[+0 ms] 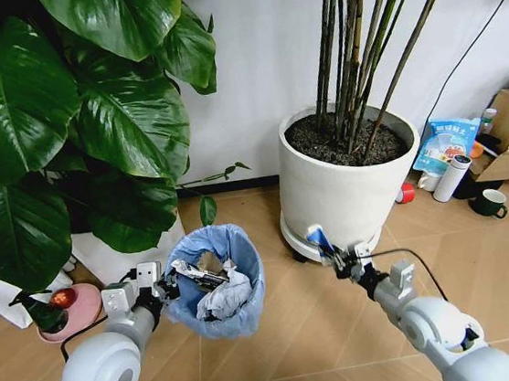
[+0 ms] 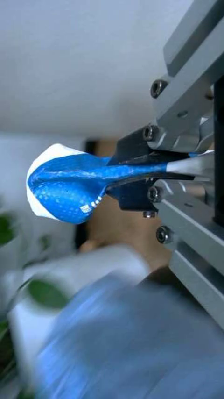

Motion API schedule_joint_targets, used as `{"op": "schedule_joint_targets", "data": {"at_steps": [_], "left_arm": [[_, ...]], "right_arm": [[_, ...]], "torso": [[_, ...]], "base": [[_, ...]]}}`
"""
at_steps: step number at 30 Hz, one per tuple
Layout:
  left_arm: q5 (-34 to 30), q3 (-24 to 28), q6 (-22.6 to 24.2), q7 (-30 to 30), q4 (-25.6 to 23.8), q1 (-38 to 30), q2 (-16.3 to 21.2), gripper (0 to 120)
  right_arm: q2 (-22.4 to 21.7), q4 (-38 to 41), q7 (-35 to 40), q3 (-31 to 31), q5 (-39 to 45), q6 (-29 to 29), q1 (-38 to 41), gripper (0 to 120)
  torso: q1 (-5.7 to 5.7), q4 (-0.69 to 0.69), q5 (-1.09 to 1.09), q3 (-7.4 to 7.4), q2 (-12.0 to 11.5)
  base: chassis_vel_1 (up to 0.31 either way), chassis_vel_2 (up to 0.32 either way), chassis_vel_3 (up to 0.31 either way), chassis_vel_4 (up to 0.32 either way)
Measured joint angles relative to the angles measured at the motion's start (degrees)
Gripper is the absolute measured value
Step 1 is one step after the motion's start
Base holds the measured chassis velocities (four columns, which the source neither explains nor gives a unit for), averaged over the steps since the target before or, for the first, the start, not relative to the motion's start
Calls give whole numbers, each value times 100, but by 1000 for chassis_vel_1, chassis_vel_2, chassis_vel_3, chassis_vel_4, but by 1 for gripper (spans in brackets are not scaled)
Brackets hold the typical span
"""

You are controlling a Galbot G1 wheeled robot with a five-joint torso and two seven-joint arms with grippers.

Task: Pick up the trash bin and place the garbage on the floor into it.

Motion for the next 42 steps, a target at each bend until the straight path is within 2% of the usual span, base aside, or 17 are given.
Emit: {"op": "schedule_joint_targets", "data": {"at_steps": [4,7,12,17,25,31,34,37,39,42], "left_arm": [[-41,29,4,5,42,-75,18,0],[-72,46,11,9,78,-128,30,0],[-95,33,13,13,149,-187,43,0],[-101,-40,13,41,284,-270,13,0],[-111,-103,20,38,316,-303,-76,0],[-140,-165,37,5,319,-298,-115,0],[-154,-180,42,0,319,-297,-115,0],[-167,-197,46,-3,303,-289,-110,0],[-169,-201,47,-3,296,-286,-104,0],[-176,-215,49,-4,283,-273,-80,0]], "right_arm": [[-221,394,20,-253,344,-164,468,2],[-383,675,17,-614,987,-429,1247,1],[-489,790,-40,-1074,1659,-673,1983,1],[-559,707,-65,-2007,2077,-721,2879,1],[-509,541,-67,-2852,2141,-773,3372,1],[-514,407,-105,-3103,2021,-899,3339,1],[-507,343,-105,-3172,1978,-930,3313,8],[-504,259,-93,-3251,1889,-953,3272,23],[-506,246,-93,-3255,1856,-952,3266,26],[-510,226,-93,-3254,1772,-945,3240,41]], "torso": [[0,-1,4,0,0],[0,2,2,1,0],[0,1,0,1,0],[0,1,1,1,0],[0,1,2,1,-1],[0,0,2,0,0],[0,0,2,0,0],[0,0,2,0,0],[0,0,2,0,0],[0,0,2,0,0]], "base": [[0,0,0,0],[0,0,0,0],[0,0,0,0],[0,0,0,0],[0,0,0,0],[0,0,0,0],[0,0,0,0],[0,0,0,0],[0,0,0,0],[0,0,0,0]]}}
